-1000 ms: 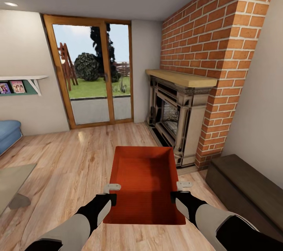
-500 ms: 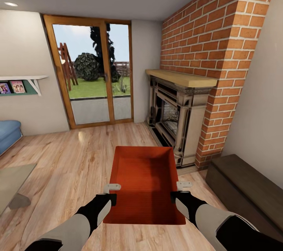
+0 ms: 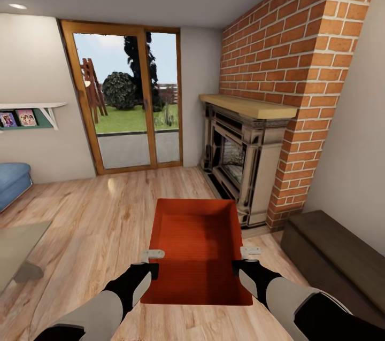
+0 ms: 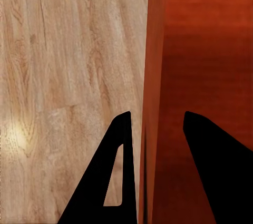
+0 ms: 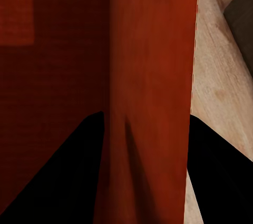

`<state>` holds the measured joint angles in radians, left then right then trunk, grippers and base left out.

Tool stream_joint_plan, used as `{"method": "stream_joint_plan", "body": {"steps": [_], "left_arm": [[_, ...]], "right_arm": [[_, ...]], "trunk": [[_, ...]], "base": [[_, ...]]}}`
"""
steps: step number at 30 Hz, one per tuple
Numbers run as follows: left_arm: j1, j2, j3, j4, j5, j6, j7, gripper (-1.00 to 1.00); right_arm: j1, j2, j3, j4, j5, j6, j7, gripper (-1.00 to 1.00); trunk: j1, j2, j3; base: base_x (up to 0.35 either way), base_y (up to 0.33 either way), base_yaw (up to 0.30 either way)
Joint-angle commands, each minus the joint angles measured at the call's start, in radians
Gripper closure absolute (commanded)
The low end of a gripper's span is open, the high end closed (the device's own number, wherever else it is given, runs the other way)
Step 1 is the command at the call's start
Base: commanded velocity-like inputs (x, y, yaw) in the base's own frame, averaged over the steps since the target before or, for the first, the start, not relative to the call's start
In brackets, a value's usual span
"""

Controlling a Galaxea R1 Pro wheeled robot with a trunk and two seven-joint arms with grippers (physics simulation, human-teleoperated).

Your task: Move the two storage containers from the living room to the garage. In the garage, place one container on the floor and stack the other container on top of it (either order is fine).

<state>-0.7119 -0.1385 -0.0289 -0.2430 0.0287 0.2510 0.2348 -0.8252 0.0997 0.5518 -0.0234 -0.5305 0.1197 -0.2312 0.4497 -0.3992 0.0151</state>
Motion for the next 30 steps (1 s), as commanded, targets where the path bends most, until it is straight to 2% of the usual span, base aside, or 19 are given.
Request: {"method": "stream_joint_plan", "body": {"steps": [1, 30], "left_arm": [[0.0, -0.004, 0.005, 0.002, -0.003, 0.007, 0.005, 1.0], [0.0, -0.003, 0.006, 0.002, -0.003, 0.007, 0.005, 1.0]], "right_arm": [[0.0, 0.009, 0.079, -0.003, 0.012, -0.053, -0.046, 1.0], [0.0, 0.009, 0.079, -0.003, 0.012, -0.054, -0.045, 1.0]], "trunk": [[0.0, -0.001, 0.0], [0.0, -0.001, 0.0]], "base": [[0.0, 0.0, 0.213], [0.0, 0.0, 0.294]]}}
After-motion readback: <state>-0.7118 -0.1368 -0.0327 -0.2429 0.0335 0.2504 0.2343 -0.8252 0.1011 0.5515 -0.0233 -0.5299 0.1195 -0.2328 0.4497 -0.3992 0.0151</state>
